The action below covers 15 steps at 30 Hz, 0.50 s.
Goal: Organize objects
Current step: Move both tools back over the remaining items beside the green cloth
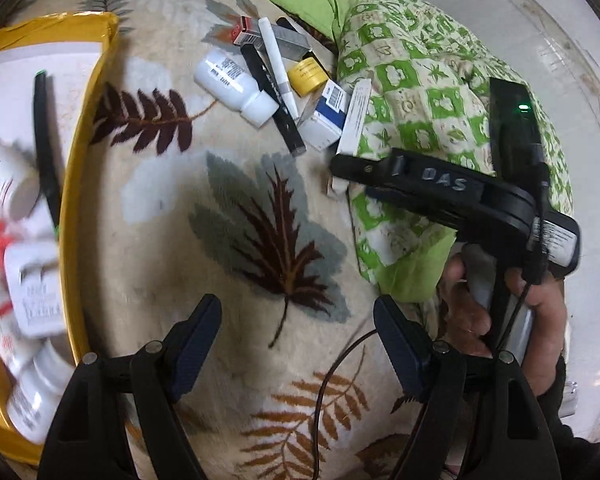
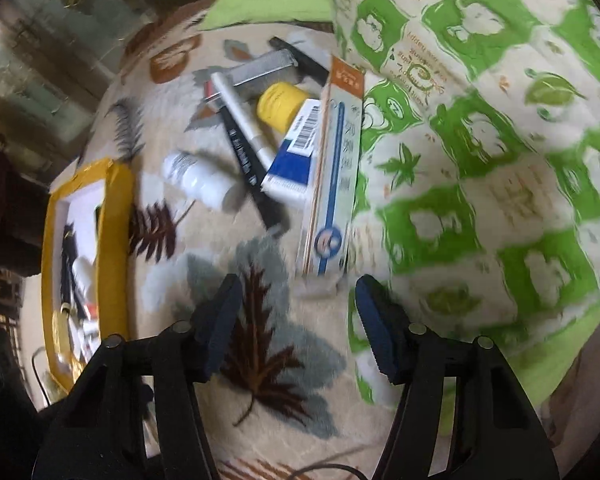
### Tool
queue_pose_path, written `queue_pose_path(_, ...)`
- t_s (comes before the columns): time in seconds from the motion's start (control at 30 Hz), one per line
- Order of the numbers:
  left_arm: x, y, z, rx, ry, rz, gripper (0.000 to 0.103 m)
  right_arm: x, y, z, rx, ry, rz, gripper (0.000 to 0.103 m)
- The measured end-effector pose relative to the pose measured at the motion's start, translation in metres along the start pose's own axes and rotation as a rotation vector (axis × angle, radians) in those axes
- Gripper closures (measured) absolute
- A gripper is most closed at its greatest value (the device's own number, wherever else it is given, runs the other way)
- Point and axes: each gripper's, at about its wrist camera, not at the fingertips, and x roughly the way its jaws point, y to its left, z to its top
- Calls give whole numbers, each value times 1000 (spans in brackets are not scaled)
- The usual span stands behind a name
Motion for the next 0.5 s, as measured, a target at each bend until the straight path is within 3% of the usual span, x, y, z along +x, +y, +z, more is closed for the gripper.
queue_pose_path(0.13,3,9,30,-55,28,-32,26,24,-7,16,53,66,-2,51)
queue_pose_path(0.23,4,19,58,-129,24,-75,26,34,-14,21,70,81,-18,78)
queue_pose_path(0.37,15,33,95,-265,10,-93,26,28,-23,15,80,79,9,88)
queue_pose_path(0.5,39,45,122,-388,20,-86,26,20,-19,-9,36,127,38,89)
